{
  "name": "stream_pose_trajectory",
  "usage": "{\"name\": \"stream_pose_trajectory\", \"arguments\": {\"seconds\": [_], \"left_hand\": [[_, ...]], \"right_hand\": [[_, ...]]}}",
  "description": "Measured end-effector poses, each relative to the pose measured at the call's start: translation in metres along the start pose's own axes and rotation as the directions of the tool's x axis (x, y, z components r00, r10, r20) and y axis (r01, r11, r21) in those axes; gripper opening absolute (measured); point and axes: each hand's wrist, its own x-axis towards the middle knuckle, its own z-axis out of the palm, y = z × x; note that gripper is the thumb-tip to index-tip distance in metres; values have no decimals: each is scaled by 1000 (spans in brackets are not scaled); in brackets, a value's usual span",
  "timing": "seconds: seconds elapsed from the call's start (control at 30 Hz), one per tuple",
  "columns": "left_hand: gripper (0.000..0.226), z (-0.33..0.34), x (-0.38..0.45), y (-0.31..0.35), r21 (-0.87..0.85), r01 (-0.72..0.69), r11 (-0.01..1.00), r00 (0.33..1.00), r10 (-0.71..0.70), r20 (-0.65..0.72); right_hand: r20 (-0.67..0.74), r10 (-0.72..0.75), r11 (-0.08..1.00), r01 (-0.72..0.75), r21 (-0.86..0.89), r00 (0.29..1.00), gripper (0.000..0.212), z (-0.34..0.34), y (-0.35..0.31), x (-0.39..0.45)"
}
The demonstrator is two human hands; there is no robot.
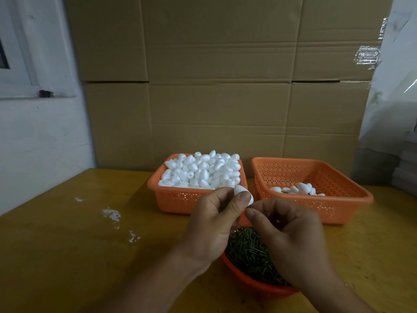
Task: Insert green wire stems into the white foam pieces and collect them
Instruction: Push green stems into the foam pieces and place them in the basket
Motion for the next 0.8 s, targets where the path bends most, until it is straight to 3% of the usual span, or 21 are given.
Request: {"name": "stream_pose_trajectory", "arguments": {"seconds": [0.3, 0.6, 0.7, 0.8], "left_hand": [[25, 2, -4, 2, 207, -120, 971, 993, 119, 19], [25, 3, -4, 0, 209, -127, 970, 991, 132, -10], [30, 4, -4, 2, 189, -122, 974, 992, 121, 19], [23, 4, -7, -1, 274, -124, 954, 992, 120, 30]], "right_hand": [[-44, 59, 996, -56, 67, 997, 16, 5, 3, -5], [-14, 96, 991, -94, 96, 995, 16, 4, 6, -2], [-29, 143, 987, -140, 73, 989, 13, 1, 11, 2], [-100, 198, 980, -201, -14, 975, 12, -10, 20, 16]]}}
